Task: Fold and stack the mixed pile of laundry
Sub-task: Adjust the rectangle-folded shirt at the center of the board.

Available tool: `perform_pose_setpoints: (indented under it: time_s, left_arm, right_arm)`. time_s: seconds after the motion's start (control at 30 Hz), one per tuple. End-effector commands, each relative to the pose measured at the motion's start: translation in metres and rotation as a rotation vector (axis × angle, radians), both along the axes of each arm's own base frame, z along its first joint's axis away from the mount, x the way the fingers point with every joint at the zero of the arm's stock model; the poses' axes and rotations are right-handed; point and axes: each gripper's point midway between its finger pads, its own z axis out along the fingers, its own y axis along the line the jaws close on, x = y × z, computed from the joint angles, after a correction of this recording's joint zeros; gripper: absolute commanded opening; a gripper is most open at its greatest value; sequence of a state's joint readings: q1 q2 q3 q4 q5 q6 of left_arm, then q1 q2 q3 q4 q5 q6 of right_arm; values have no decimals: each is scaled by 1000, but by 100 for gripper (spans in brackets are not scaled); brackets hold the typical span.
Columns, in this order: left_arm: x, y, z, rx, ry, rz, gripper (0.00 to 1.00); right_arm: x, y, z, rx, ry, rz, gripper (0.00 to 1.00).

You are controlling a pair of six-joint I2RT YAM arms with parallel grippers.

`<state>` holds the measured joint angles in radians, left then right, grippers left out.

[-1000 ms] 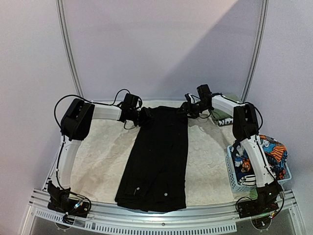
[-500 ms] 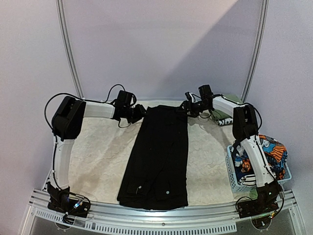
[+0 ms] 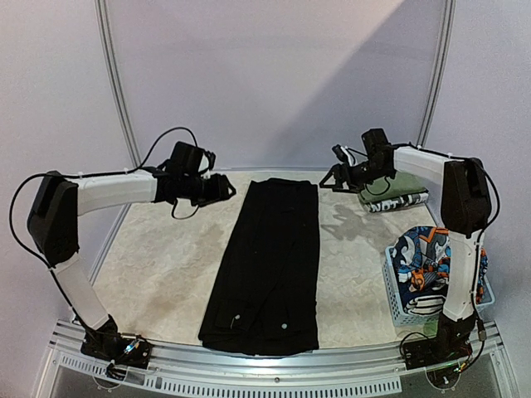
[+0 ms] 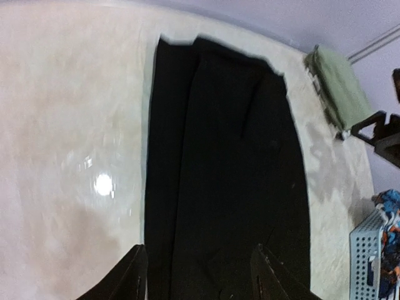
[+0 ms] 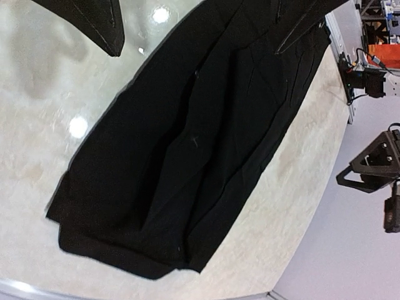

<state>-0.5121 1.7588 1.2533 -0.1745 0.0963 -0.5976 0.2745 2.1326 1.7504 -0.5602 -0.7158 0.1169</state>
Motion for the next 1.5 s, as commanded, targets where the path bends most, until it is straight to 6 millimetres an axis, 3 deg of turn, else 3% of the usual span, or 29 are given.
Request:
perform_pose_setpoints:
  time_s: [0.0, 0.2, 0.43, 0.63, 0.73, 0.83, 0.97, 1.2, 1.23, 1.3, 1.37, 1.4, 1.43, 1.47]
  left_arm:
    - [-54, -4, -58, -11, 196, -48, 57]
    - [-85, -7, -95, 9, 281, -37, 53]
    - [-109, -6, -113, 36, 334, -8, 52]
    - [-125, -3, -130, 50, 388, 3, 52]
    - [-130, -3, -135, 37, 402, 8, 51]
    - [-133, -5, -137, 30, 404, 8, 50]
    - [-135, -11, -140, 14, 405, -4, 49]
    - [-137, -17, -135, 30, 386, -22, 49]
    - [-137, -15, -132, 44, 375, -20, 50]
    - [-137, -12, -119, 67, 342, -29, 50]
    - [-140, -8, -99, 110, 289, -56, 51]
    - [-142, -6, -83, 137, 238, -77, 51]
    - [-143, -1, -66, 178, 172, -86, 52]
    - [-145, 4, -52, 223, 115, -92, 53]
  right_arm:
    - [-45, -12, -78, -115, 205, 41, 79]
    - [-51, 1, -112, -136, 284, 57, 69]
    - [-63, 27, -146, -152, 380, 106, 60]
    - [-54, 30, -169, -174, 414, 80, 30]
    - [-43, 28, -168, -194, 391, 62, 14]
    - [-27, 27, -167, -215, 355, 51, 5]
    - [-7, 33, -161, -199, 334, 43, 0]
    - [-6, 37, -167, -165, 383, 53, 0]
    - [-6, 36, -168, -164, 387, 53, 8]
    - [-9, 34, -168, -177, 394, 57, 40]
    - [-15, 27, -157, -200, 377, 84, 58]
    - [-19, 21, -150, -213, 362, 99, 74]
    - [-22, 15, -143, -223, 338, 113, 96]
    - [-21, 7, -120, -227, 285, 111, 98]
